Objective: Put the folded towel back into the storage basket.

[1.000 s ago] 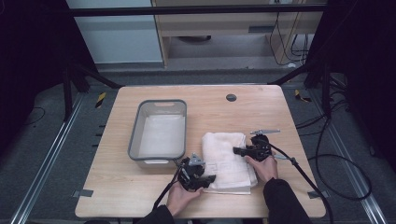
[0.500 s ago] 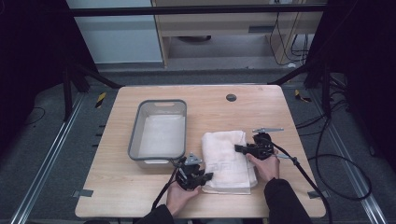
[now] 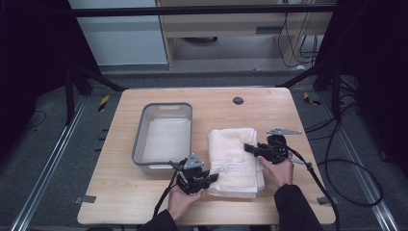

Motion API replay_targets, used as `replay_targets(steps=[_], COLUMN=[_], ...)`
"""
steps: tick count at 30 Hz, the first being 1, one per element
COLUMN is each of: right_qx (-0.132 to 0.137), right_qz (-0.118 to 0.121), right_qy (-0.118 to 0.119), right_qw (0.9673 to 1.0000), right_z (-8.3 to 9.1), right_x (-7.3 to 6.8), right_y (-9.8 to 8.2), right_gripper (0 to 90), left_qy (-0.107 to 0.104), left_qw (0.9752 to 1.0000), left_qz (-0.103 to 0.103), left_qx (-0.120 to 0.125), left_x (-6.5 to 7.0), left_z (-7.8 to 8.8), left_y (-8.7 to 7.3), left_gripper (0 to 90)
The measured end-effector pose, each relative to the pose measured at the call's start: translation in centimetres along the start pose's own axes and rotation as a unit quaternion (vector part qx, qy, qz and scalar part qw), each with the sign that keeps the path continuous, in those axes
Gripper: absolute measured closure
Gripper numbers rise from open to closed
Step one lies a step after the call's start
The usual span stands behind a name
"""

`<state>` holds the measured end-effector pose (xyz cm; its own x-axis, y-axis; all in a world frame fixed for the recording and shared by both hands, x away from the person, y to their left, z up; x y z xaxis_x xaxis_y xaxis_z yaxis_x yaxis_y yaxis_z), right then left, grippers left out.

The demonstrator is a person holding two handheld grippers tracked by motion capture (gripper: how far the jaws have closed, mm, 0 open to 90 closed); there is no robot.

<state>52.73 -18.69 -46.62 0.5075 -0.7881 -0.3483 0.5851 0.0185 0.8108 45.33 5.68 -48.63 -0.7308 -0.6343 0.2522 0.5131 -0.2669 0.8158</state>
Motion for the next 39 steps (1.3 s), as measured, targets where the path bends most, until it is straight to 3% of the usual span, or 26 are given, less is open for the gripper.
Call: replay_targets(steps=[14, 26, 39], right_qx=[0.038, 0.056, 0.073], right_qz=[0.025, 0.036, 0.047], right_qy=[-0.001, -0.001, 0.002], right_qw=[0.999, 0.9978, 0.9962], right_z=[1.7, 2.4, 2.9], right_x=[-1.6, -2.4, -3.5], right_y=[1.8, 3.0, 4.7], right_gripper=[66.0, 66.0, 66.0], left_qy=[-0.003, 0.006, 0.007], left_qw=[0.9995, 0.9984, 0.997], left_qz=[-0.01, -0.026, -0.031], left_qx=[0.031, 0.051, 0.071], left_x=[0.5, 0.9, 0.9], left_z=[1.7, 2.9, 4.2], left_y=[1.6, 2.6, 4.0], left_gripper=[73.4, 73.5, 73.6])
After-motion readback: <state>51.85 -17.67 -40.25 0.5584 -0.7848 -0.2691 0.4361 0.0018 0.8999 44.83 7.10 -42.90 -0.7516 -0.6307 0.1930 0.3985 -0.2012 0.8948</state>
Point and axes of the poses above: each handheld gripper's, and its own axes: z roughly backward along the jaws, y roughly out of its top, x roughly to its right, the point moved 4 cm from there along -z, roughly forward along the jaws, and after that the axes turned 4 degrees about x, right-handed, at the moved point
